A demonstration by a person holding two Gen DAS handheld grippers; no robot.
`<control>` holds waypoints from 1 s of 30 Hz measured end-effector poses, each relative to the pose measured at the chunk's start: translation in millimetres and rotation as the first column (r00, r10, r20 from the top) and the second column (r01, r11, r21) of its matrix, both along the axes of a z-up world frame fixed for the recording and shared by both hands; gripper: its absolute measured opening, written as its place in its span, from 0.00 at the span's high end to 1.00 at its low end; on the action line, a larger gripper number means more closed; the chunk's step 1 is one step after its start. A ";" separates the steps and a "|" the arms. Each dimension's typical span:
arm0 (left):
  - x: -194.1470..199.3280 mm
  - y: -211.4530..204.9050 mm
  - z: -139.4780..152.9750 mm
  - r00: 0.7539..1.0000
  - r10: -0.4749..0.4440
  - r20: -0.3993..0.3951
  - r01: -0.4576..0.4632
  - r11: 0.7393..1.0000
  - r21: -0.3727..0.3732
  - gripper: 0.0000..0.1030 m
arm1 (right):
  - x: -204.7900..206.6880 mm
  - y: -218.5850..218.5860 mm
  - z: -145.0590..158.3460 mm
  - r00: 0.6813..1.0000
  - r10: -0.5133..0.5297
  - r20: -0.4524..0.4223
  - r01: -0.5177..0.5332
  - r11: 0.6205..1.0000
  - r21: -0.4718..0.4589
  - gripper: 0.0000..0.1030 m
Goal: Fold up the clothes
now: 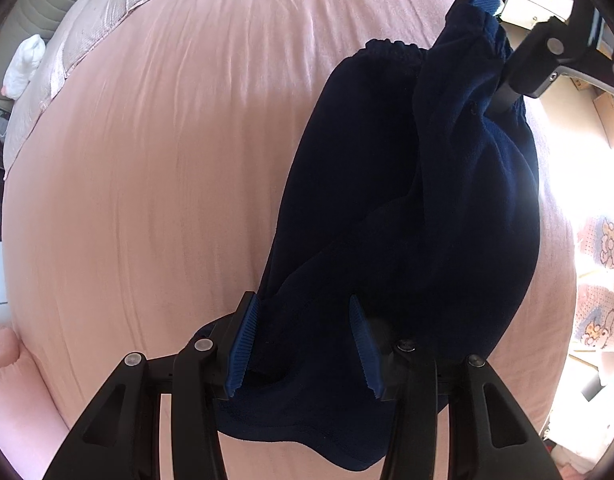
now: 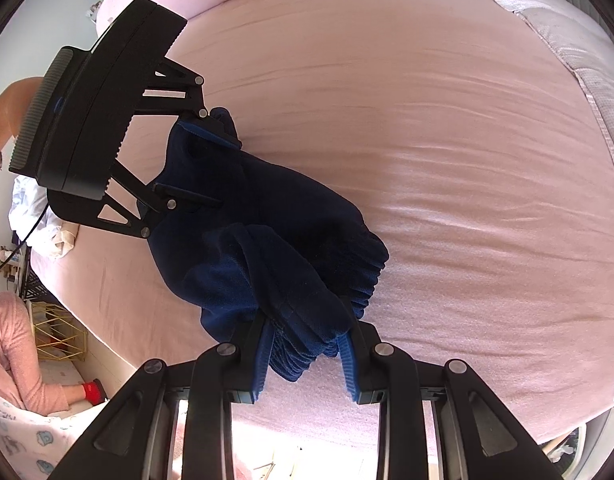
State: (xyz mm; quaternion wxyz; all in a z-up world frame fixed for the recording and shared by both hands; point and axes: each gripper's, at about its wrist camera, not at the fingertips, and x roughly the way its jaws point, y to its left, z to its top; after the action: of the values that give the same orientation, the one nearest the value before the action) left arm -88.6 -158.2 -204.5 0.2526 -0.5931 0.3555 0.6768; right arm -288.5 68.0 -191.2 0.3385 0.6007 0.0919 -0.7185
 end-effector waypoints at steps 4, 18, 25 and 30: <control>-1.7 -5.8 -1.9 0.997 0.079 -0.012 -0.079 0.997 0.017 0.58 | 0.0 -6.0 0.0 1.000 0.005 -0.007 -0.004 1.000 0.021 0.72; 2.9 -30.0 -4.3 0.974 0.226 -0.036 -0.224 0.973 0.047 0.93 | -5.9 -3.5 6.3 1.000 0.003 -0.016 -0.003 1.000 0.003 0.72; -2.8 -49.7 1.9 0.955 0.295 -0.045 -0.291 0.954 0.074 0.93 | -2.8 -9.8 13.5 0.998 0.022 -0.063 -0.021 1.000 0.018 0.72; -10.7 -59.2 6.1 0.944 0.323 -0.063 -0.319 0.945 0.073 0.93 | -4.0 -4.5 19.2 0.998 -0.001 -0.069 0.000 1.000 -0.006 0.72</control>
State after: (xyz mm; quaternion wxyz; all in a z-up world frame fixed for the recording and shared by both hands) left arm -99.3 -217.4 -198.4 0.1438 -0.6094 0.2422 0.7411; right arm -292.5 63.4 -171.9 0.3369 0.5744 0.1012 -0.7392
